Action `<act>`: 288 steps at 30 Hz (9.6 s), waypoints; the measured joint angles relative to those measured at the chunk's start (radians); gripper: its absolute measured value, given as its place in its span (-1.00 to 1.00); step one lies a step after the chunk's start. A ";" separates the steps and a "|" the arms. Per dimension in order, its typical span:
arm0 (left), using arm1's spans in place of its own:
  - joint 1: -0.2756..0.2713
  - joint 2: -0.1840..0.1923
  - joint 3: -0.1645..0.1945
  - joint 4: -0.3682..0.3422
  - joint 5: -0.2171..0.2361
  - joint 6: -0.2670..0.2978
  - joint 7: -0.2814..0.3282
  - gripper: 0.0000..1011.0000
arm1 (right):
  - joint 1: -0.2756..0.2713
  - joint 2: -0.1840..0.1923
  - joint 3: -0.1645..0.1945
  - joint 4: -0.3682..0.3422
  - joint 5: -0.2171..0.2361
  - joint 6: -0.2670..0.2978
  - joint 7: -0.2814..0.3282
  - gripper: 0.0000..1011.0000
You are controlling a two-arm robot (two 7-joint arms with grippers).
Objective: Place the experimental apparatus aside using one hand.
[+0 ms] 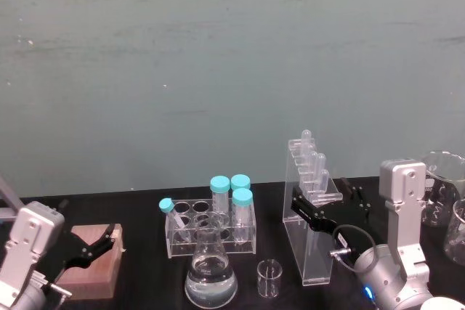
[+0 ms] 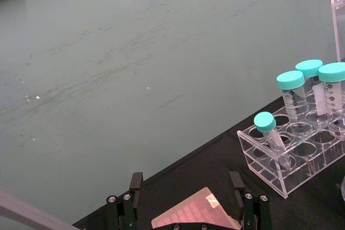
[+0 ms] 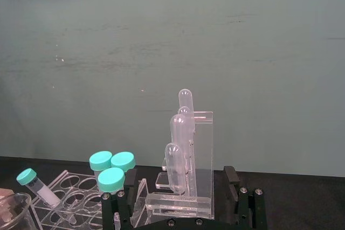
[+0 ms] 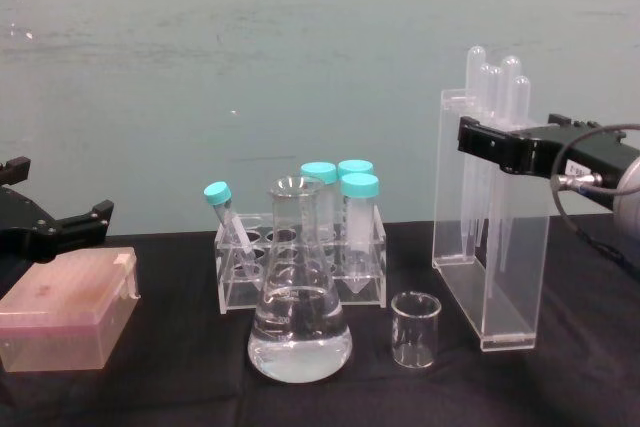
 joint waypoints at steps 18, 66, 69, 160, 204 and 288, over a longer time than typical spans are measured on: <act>0.000 0.000 0.000 0.000 0.000 0.000 0.000 0.98 | 0.015 -0.010 -0.003 0.016 -0.023 0.002 -0.006 0.98; 0.000 0.000 0.000 0.000 0.000 0.000 0.000 0.98 | 0.015 -0.009 -0.001 0.015 -0.023 0.008 -0.006 0.20; 0.000 0.000 0.000 0.000 0.000 0.000 0.000 0.98 | 0.015 -0.009 -0.001 0.015 -0.023 0.008 -0.006 0.20; 0.000 0.000 0.000 0.000 0.000 0.000 0.000 0.98 | 0.049 -0.009 0.160 0.031 -0.067 -0.027 -0.048 0.20; 0.000 0.000 0.000 0.000 0.000 0.000 0.000 0.98 | 0.082 0.095 0.241 0.102 0.030 -0.054 0.047 0.20; 0.000 0.000 0.000 0.000 0.000 0.000 0.000 0.98 | 0.124 0.124 0.216 0.199 0.100 -0.048 0.058 0.20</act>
